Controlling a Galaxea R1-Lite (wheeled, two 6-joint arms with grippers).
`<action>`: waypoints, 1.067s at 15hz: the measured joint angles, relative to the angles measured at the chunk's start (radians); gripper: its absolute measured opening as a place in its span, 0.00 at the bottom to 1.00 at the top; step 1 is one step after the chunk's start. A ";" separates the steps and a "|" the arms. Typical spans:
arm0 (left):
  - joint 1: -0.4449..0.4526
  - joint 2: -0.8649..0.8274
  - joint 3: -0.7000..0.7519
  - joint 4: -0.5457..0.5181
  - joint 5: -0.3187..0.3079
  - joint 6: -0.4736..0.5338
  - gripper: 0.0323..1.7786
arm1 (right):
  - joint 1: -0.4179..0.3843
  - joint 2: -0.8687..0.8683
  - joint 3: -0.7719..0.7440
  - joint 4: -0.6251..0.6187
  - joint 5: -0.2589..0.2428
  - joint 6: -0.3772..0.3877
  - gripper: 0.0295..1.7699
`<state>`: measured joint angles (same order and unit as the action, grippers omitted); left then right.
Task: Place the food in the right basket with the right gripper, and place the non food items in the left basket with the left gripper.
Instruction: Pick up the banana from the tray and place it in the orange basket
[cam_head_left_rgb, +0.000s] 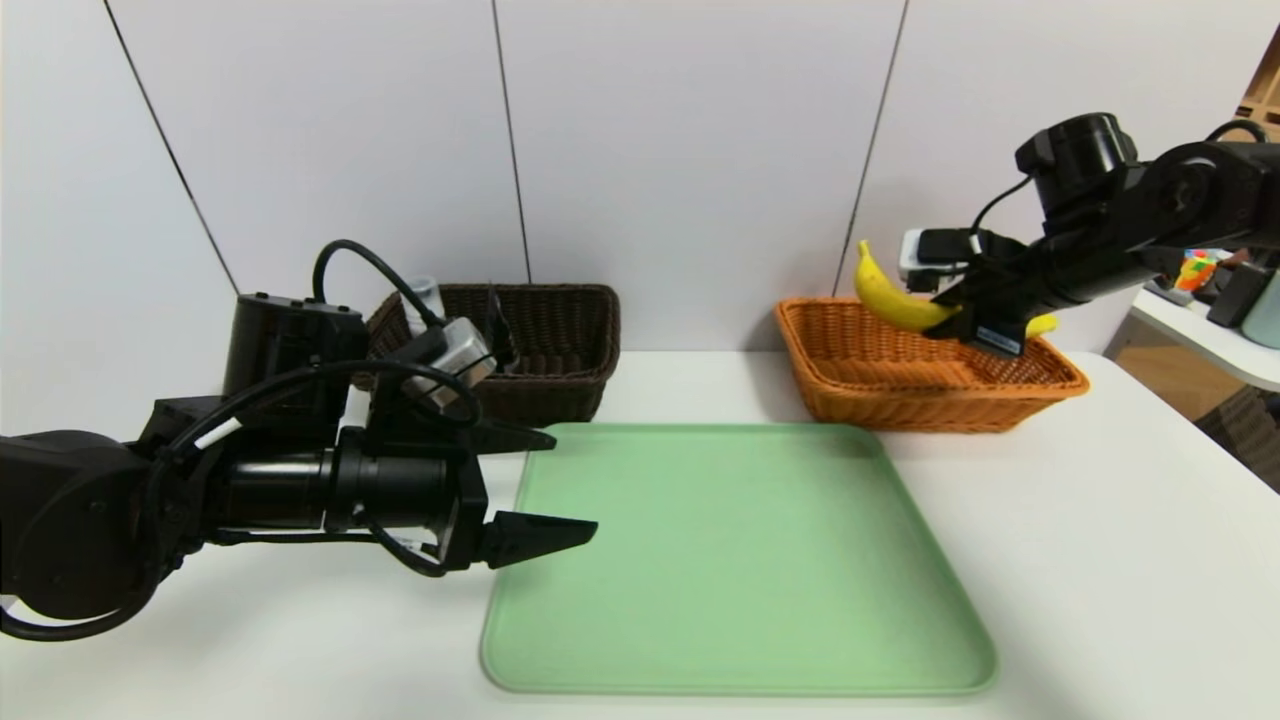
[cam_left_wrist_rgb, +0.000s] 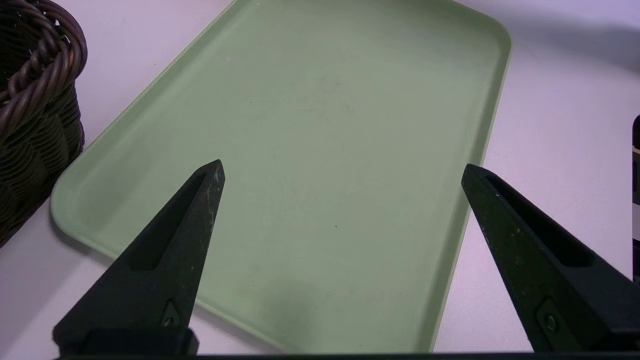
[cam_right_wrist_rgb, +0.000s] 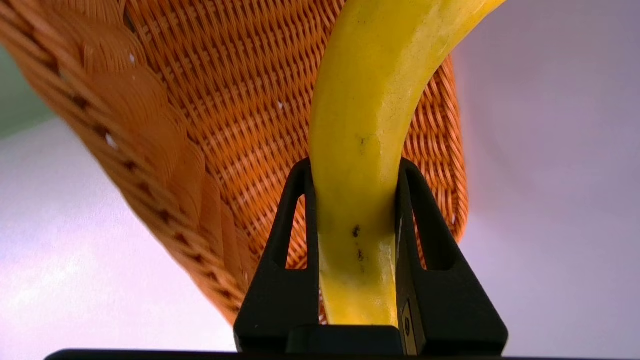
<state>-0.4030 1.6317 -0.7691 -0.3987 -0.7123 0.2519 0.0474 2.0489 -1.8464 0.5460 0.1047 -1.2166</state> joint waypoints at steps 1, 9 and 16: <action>0.003 0.002 0.000 0.000 0.000 0.000 0.95 | 0.003 0.018 -0.011 0.000 0.001 0.000 0.22; 0.013 0.007 -0.001 0.000 0.000 0.001 0.95 | 0.019 0.135 -0.068 0.005 0.002 0.004 0.22; 0.015 0.007 -0.001 0.000 0.000 0.000 0.95 | 0.021 0.179 -0.096 0.029 0.002 0.028 0.49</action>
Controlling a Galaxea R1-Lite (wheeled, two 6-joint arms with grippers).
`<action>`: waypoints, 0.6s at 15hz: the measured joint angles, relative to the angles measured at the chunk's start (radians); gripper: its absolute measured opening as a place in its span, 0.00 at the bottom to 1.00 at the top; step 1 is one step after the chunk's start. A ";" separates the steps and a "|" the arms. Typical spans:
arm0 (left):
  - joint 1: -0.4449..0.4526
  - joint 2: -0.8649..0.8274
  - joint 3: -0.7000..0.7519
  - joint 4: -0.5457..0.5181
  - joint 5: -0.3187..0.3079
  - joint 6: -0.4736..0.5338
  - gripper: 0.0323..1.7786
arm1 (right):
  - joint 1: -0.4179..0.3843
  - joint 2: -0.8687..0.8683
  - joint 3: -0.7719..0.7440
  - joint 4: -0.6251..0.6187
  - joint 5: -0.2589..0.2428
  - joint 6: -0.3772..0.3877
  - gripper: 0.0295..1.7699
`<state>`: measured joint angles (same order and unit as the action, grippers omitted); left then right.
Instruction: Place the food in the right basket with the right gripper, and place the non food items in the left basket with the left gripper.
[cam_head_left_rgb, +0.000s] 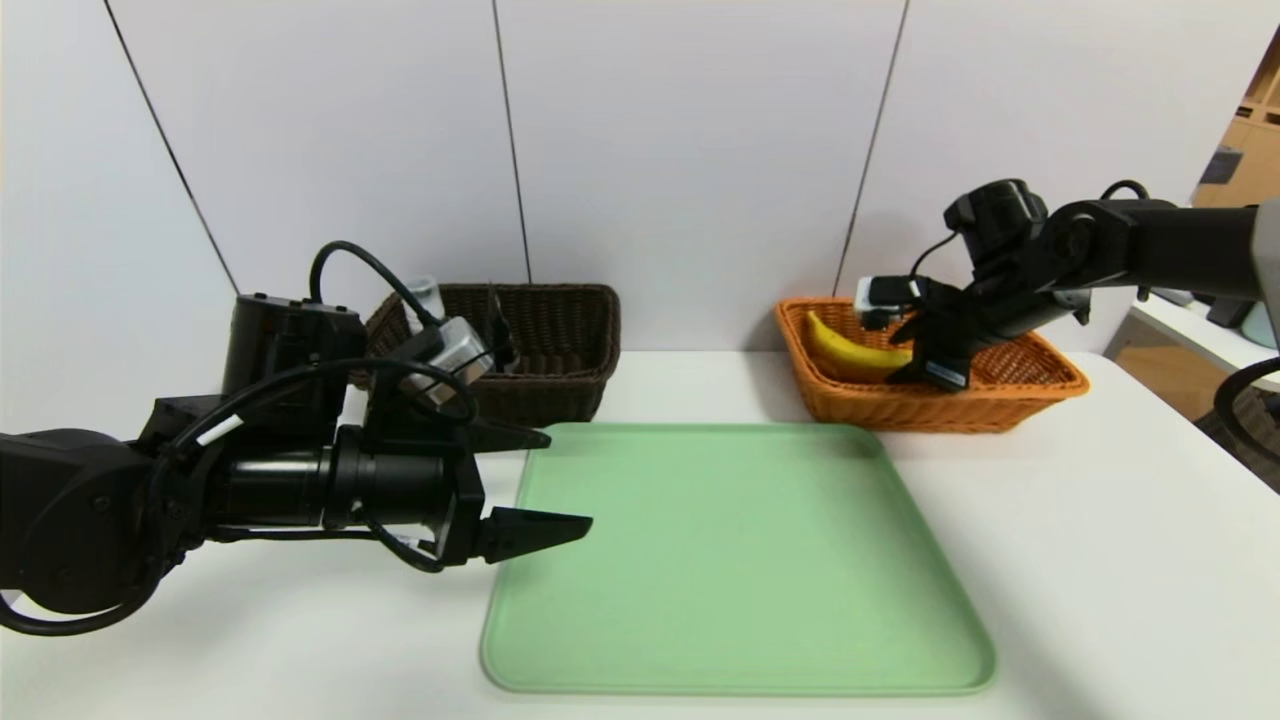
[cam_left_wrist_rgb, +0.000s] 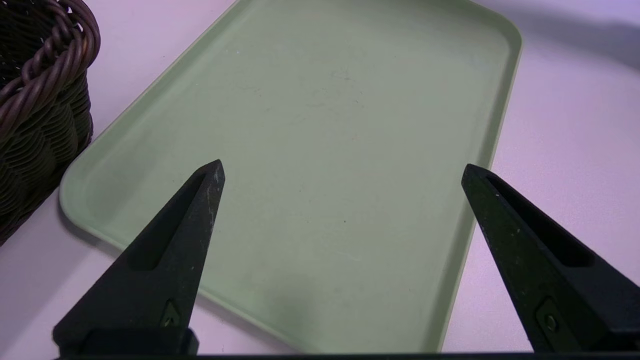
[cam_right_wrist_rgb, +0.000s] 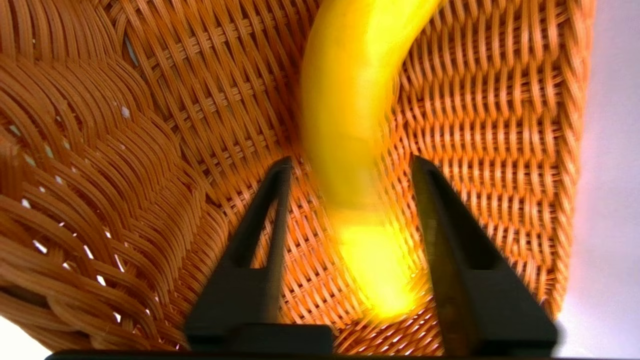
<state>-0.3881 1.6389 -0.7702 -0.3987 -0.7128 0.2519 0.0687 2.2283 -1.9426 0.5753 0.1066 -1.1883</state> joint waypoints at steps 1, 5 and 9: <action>0.000 0.000 0.001 0.000 0.000 0.000 0.95 | 0.002 0.000 0.000 0.000 0.000 0.007 0.54; 0.000 -0.001 0.001 0.000 0.000 -0.003 0.95 | 0.003 -0.009 -0.002 -0.008 0.001 0.035 0.71; 0.004 -0.018 -0.005 0.000 0.000 -0.008 0.95 | 0.003 -0.056 -0.004 -0.007 0.003 0.100 0.81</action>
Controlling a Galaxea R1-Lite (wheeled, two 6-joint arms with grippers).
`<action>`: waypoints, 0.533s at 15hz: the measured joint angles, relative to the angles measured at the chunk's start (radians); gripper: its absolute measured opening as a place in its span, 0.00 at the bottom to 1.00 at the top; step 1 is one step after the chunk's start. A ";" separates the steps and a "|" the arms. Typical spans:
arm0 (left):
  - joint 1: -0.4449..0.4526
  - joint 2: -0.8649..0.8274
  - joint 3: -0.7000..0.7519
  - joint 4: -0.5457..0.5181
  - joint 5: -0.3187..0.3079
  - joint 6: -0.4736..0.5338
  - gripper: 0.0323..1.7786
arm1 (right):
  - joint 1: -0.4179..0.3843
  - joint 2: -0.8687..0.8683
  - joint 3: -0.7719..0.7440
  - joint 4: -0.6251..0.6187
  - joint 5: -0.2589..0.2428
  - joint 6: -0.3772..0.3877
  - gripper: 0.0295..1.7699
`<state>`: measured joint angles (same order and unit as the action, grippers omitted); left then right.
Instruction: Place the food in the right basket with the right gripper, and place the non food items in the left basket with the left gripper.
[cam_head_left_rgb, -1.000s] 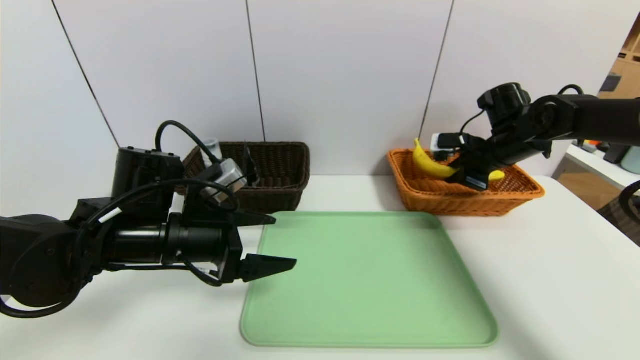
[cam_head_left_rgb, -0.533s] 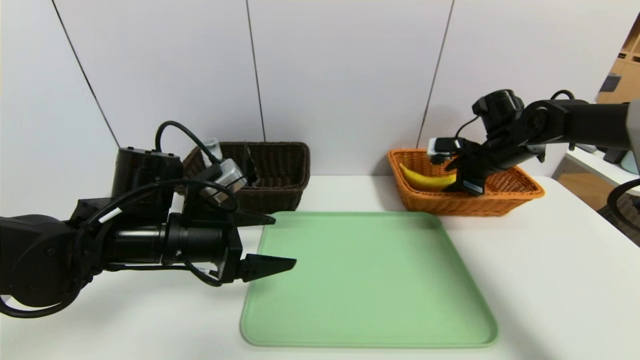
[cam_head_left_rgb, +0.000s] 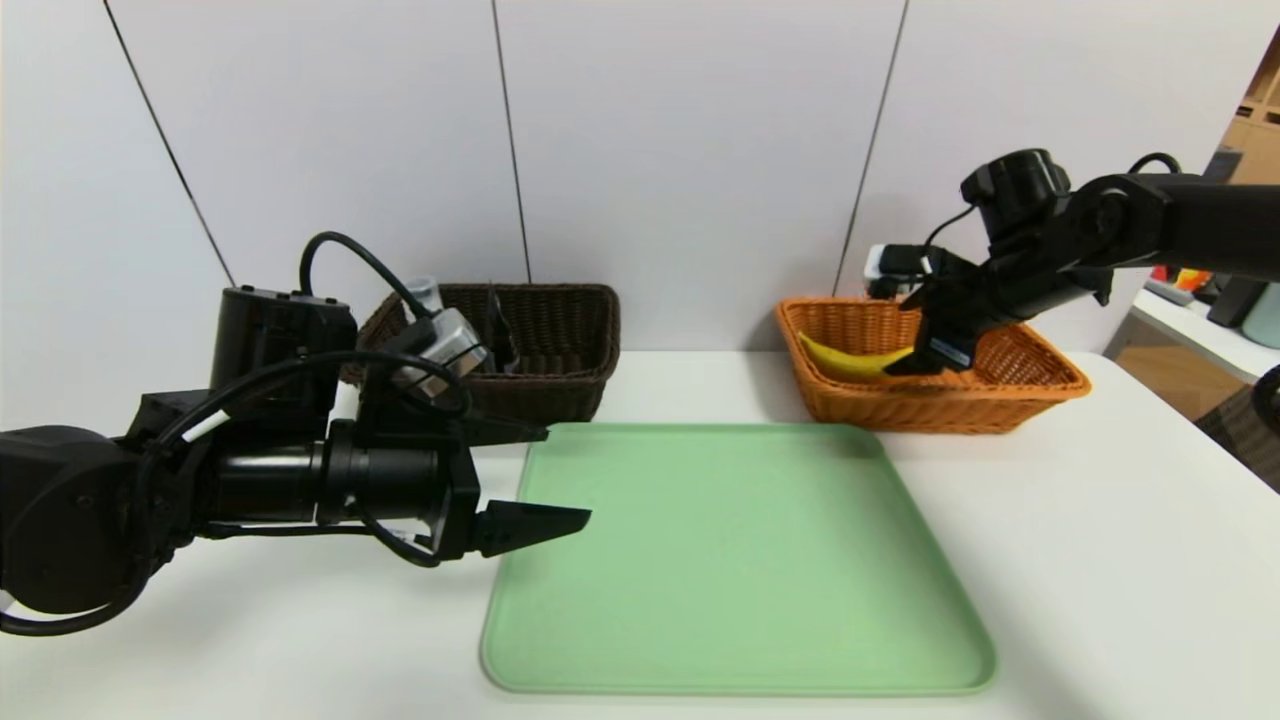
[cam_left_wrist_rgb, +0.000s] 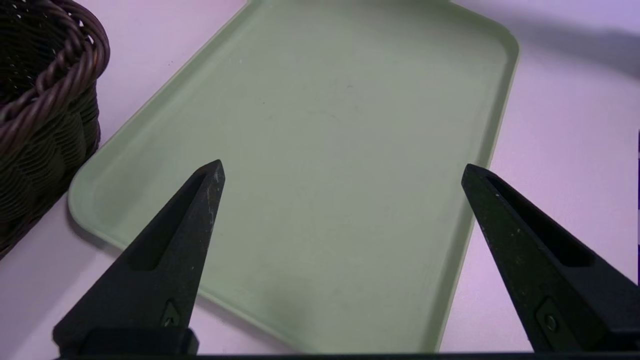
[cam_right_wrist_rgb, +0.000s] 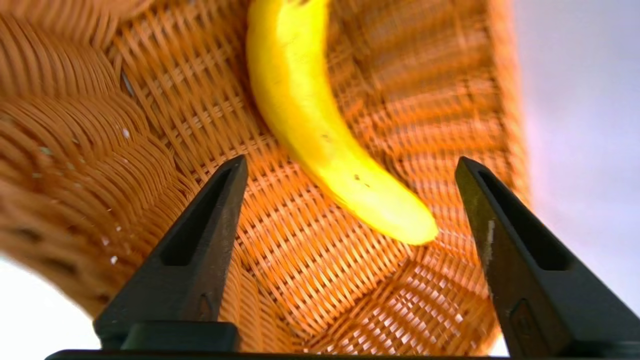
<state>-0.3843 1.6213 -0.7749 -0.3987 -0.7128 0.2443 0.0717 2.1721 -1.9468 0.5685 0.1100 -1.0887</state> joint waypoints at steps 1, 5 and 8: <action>0.001 -0.006 -0.002 0.000 0.000 0.000 0.95 | 0.000 -0.016 0.000 0.001 0.000 0.018 0.83; 0.006 -0.041 -0.008 0.000 0.003 -0.007 0.95 | 0.000 -0.094 0.000 0.007 0.001 0.099 0.88; 0.010 -0.079 -0.013 0.000 0.005 -0.045 0.95 | 0.000 -0.173 0.006 0.011 0.001 0.223 0.91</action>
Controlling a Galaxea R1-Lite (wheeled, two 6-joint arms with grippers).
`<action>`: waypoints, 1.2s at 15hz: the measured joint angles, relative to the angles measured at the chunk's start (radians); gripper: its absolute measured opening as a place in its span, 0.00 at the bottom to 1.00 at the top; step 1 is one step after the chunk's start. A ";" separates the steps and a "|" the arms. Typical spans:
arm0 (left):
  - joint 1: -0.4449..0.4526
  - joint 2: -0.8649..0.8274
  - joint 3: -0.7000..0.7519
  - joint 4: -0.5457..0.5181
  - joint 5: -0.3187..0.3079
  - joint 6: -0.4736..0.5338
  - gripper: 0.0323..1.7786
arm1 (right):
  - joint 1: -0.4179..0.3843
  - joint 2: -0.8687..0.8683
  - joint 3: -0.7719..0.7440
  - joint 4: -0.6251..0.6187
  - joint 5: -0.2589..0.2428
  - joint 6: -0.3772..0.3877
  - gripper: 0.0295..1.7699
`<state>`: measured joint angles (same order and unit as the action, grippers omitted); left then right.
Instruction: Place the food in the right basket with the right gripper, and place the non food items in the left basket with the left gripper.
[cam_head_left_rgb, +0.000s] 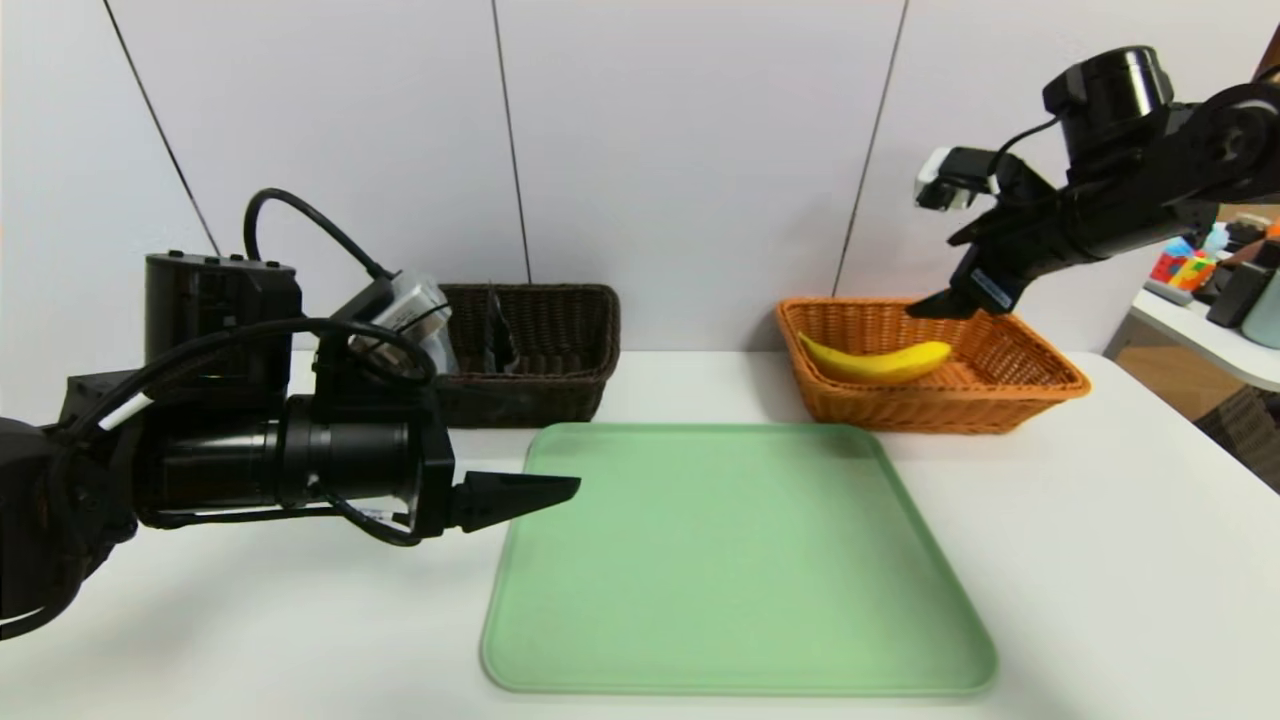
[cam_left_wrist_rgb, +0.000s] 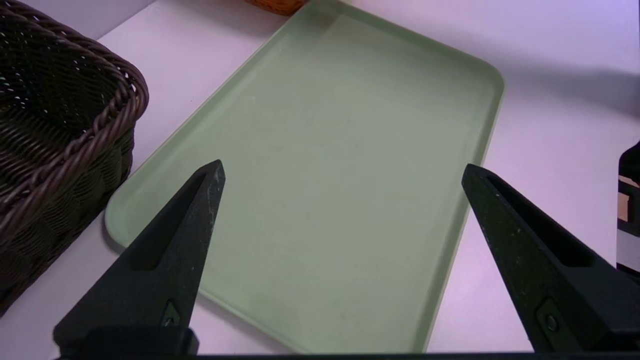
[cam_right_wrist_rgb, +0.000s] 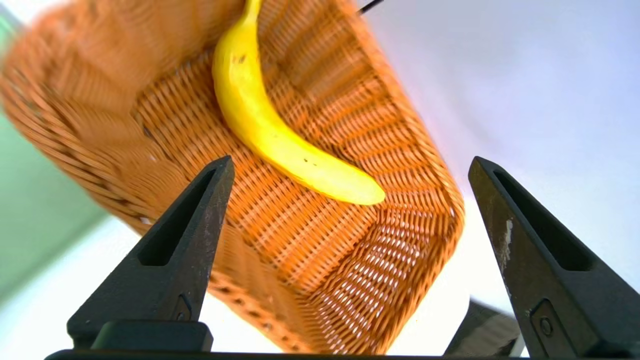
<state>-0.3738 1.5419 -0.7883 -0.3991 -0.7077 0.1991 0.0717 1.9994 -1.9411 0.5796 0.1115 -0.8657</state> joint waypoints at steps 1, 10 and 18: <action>0.004 -0.012 -0.001 0.001 0.000 -0.002 0.95 | 0.000 -0.029 0.007 0.002 -0.001 0.056 0.92; 0.031 -0.094 0.016 0.005 -0.001 -0.049 0.95 | -0.029 -0.316 0.313 -0.020 -0.076 0.621 0.95; 0.033 -0.211 0.094 0.007 0.199 -0.124 0.95 | -0.031 -0.599 0.799 -0.351 -0.220 0.794 0.96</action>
<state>-0.3411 1.3311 -0.6945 -0.3923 -0.5085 0.0753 0.0402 1.4000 -1.1421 0.2289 -0.1085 -0.0717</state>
